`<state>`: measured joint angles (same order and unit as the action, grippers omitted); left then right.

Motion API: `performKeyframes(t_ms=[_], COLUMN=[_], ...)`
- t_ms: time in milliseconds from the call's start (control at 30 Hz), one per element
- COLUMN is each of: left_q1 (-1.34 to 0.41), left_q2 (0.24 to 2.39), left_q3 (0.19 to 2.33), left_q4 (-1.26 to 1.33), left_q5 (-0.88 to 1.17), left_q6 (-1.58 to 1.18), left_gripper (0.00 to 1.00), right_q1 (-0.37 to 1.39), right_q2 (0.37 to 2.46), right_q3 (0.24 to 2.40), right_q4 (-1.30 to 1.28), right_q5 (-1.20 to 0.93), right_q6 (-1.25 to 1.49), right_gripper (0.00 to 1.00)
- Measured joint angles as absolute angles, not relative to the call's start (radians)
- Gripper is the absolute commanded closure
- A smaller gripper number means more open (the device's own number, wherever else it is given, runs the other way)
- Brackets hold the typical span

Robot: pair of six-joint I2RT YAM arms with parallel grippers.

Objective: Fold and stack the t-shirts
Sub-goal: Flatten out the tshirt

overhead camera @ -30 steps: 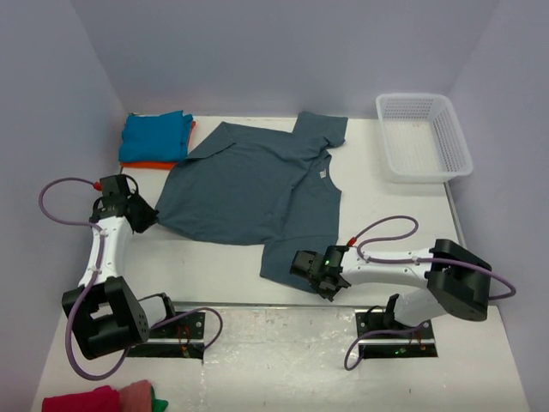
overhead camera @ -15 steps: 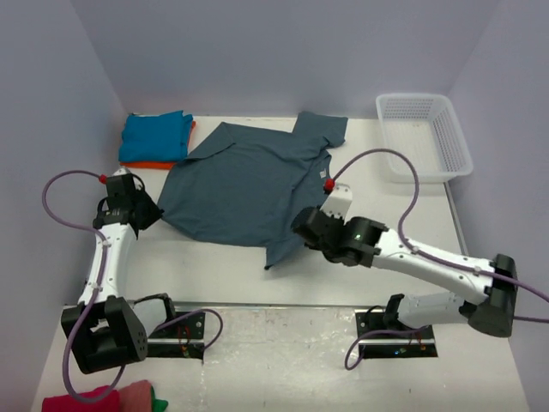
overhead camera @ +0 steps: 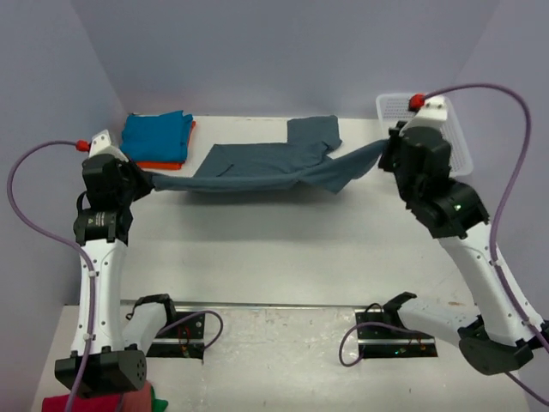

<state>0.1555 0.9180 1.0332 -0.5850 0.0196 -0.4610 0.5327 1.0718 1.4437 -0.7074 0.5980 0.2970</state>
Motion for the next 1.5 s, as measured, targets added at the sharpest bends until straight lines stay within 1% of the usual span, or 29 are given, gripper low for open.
performKeyframes(t_ms=[100, 300, 400, 500, 633, 833, 900, 967, 1067, 1133, 1267, 1400, 1500], left_q1=[0.152, 0.128, 0.125, 0.124, 0.124, 0.124, 0.124, 0.124, 0.124, 0.124, 0.124, 0.124, 0.124], left_q2=[0.935, 0.969, 0.967, 0.966, 0.963, 0.958, 0.958, 0.958, 0.949, 0.946, 0.984, 1.071, 1.148], left_q3=[1.136, 1.436, 1.588, 1.746, 1.934, 2.104, 2.13, 2.136, 2.08, 2.014, 1.878, 1.75, 1.692], left_q4=[-0.579, -0.578, -0.578, -0.577, -0.577, -0.57, -0.57, -0.561, -0.514, -0.477, -0.436, -0.416, -0.412], left_q5=[0.084, 0.192, 0.246, 0.294, 0.333, 0.361, 0.364, 0.369, 0.371, 0.373, 0.369, 0.323, 0.284], left_q6=[-0.441, -0.396, -0.388, -0.379, -0.374, -0.374, -0.374, -0.375, -0.383, -0.391, -0.408, -0.39, -0.348], left_gripper=[1.0, 1.0, 1.0, 1.0, 1.0, 1.0, 1.0, 1.0, 1.0, 1.0, 1.0, 1.0, 1.0], right_q1=[0.484, 0.484, 0.484, 0.484, 0.484, 0.484, 0.483, 0.475, 0.465, 0.463, 0.463, 0.463, 0.464], right_q2=[1.096, 1.139, 1.145, 1.102, 1.053, 1.039, 1.037, 1.055, 1.113, 1.135, 1.163, 1.178, 1.27], right_q3=[1.646, 2.115, 2.299, 2.395, 2.465, 2.517, 2.518, 2.565, 2.687, 2.71, 2.607, 2.333, 2.299], right_q4=[-0.691, -0.749, -0.777, -0.799, -0.816, -0.85, -0.854, -0.876, -0.886, -0.859, -0.77, -0.631, -0.599], right_q5=[0.555, 0.476, 0.445, 0.399, 0.316, 0.173, 0.136, 0.105, 0.087, 0.098, 0.162, 0.19, 0.186], right_q6=[0.2, 0.072, 0.027, -0.004, -0.032, -0.061, -0.069, -0.076, -0.096, -0.119, -0.15, -0.152, -0.159], right_gripper=[1.0, 1.0, 1.0, 1.0, 1.0, 1.0, 1.0, 1.0, 1.0, 1.0, 1.0, 1.0, 1.0])
